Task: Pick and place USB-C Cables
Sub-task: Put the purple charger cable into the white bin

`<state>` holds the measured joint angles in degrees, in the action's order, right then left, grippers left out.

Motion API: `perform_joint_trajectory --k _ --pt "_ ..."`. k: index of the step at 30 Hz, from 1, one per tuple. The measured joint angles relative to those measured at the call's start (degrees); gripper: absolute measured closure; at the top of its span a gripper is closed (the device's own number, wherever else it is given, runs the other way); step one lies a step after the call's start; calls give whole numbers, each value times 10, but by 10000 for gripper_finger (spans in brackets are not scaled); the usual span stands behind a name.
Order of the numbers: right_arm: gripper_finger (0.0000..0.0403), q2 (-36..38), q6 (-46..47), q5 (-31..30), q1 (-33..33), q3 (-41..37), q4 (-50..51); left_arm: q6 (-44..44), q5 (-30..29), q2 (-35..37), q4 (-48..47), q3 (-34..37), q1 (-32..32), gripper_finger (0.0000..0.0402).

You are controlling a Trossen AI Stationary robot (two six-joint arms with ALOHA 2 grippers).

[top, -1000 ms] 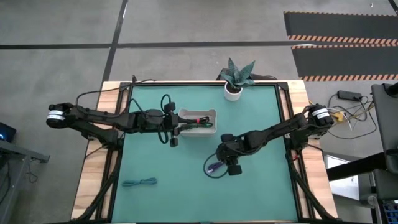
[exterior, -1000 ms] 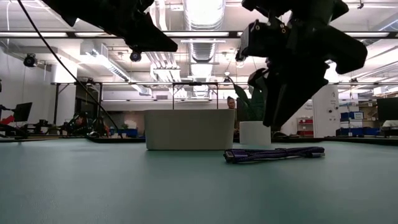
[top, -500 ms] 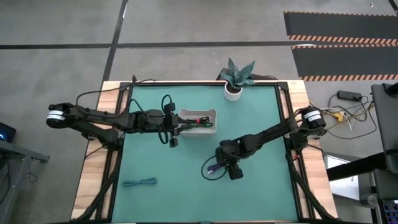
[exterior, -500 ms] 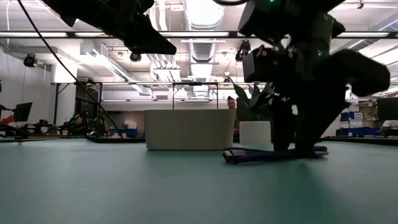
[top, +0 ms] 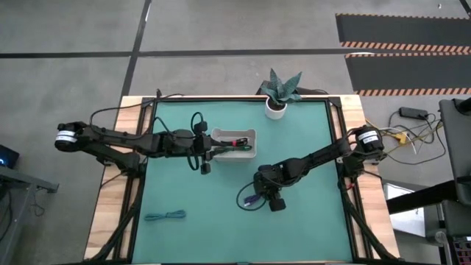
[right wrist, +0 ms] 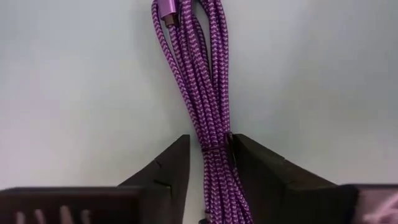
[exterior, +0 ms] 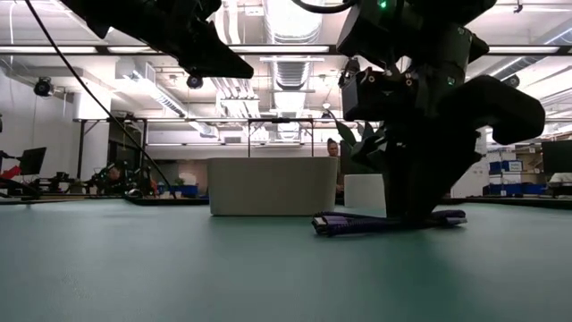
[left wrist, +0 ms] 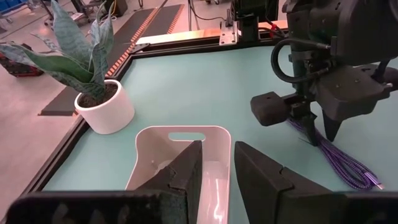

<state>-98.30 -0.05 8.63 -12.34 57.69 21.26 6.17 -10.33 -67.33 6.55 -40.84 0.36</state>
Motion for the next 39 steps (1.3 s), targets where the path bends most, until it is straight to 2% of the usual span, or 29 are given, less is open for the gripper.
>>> perform_joint_trajectory --k 10,29,39 --pt "369 0 8 -2 0 -1 0 0 0 0 0 0 0 322" --pt "374 7 12 5 4 -2 7 0 0 0 0 2 0 322" --pt "374 59 54 3 19 -4 49 2 -3 4 7 3 0 322"
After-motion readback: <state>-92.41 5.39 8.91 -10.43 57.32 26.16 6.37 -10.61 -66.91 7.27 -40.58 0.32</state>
